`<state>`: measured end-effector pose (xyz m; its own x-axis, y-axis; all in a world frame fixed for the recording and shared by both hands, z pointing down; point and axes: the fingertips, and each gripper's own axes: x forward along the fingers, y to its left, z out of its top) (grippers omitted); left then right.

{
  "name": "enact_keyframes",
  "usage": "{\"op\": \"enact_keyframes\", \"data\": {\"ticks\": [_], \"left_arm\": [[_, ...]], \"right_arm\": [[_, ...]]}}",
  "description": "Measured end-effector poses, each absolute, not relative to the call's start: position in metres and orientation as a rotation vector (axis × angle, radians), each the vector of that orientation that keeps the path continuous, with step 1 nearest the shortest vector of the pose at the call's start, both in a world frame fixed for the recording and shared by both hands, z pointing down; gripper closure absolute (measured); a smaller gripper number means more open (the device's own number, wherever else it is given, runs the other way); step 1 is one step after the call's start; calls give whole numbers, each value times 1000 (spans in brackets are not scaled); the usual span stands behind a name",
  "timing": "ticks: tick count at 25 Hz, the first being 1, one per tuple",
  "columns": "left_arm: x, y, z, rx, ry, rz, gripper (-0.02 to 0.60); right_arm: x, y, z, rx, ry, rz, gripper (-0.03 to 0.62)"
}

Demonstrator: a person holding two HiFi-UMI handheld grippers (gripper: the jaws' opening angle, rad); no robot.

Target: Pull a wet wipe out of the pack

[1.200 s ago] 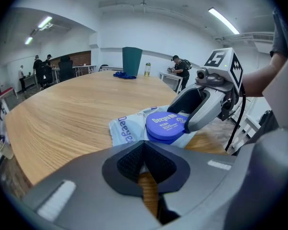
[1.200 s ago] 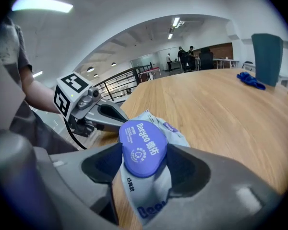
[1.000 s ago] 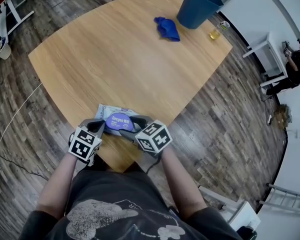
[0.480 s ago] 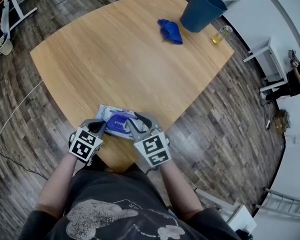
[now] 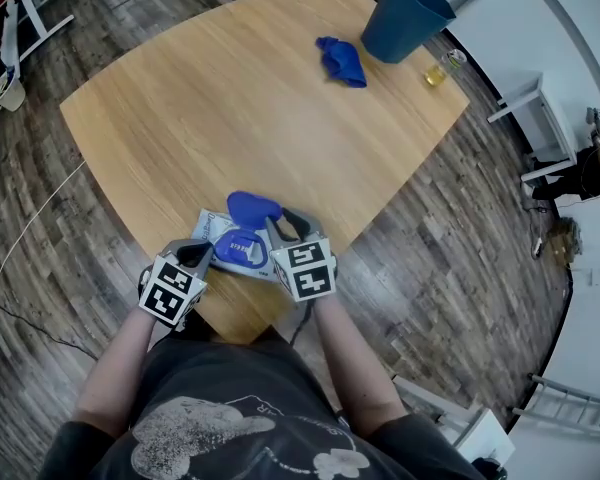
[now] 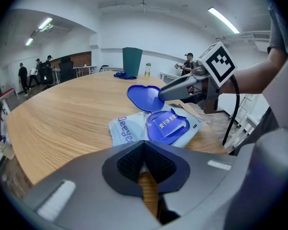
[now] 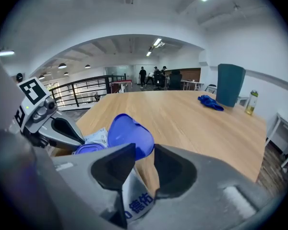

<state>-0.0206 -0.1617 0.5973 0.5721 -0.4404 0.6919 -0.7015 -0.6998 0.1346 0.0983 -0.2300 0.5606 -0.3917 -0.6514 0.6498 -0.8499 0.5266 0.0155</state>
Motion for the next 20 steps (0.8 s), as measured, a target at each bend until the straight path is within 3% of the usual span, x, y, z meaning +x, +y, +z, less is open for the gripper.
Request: {"op": "enact_keyframes", "data": {"ticks": [10,15,16,20], "left_arm": [[-20,-161,596,2405,-914,900,565],[-23,-171,572,2396,-990,606,555],[-23,-174,564,2411,-1006,569,489],[-4,-169,540,2571,-985,598,410]], "right_arm": [[99,-235,572,1212,-2165,465,480],[110,-223,543,1346,-2240,497,480],[112,-218,538,1366,-2247,501,482],[123,-197,530,1403,-2254,515,485]]}}
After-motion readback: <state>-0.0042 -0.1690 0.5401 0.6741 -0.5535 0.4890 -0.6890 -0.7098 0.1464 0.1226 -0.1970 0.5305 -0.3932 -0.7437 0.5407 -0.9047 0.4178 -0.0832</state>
